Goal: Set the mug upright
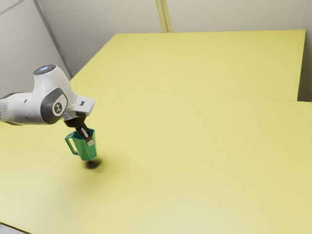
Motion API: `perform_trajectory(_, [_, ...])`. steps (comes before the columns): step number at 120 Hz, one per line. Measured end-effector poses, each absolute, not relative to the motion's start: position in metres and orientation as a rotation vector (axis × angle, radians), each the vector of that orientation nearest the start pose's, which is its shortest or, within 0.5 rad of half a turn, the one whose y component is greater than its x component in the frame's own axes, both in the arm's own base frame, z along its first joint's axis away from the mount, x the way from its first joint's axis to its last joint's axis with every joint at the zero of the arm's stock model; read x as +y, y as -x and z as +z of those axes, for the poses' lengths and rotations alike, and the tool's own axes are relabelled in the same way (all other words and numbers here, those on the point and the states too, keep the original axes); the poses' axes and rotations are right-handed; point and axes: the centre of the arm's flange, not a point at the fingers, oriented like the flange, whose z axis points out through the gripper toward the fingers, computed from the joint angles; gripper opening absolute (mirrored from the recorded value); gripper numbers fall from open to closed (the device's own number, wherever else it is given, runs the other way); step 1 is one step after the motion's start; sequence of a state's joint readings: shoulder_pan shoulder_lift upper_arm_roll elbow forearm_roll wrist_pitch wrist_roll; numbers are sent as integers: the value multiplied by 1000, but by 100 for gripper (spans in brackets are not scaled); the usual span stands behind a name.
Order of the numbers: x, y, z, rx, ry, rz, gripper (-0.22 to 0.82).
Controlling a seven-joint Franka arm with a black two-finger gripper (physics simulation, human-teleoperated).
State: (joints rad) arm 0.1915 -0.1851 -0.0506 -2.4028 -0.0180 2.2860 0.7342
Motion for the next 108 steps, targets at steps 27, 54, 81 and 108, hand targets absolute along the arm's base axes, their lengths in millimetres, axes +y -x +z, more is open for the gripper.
perform_trajectory(27, [49, -492, 392, 635, 3001, -188, -18])
perform_trajectory(54, [16, -498, 392, 442, 3039, -252, -18])
perform_trajectory(81, [6, -477, 395, 237, 3082, -208, -18])
perform_trajectory(108, [6, -466, 384, 69, 3103, -134, -18])
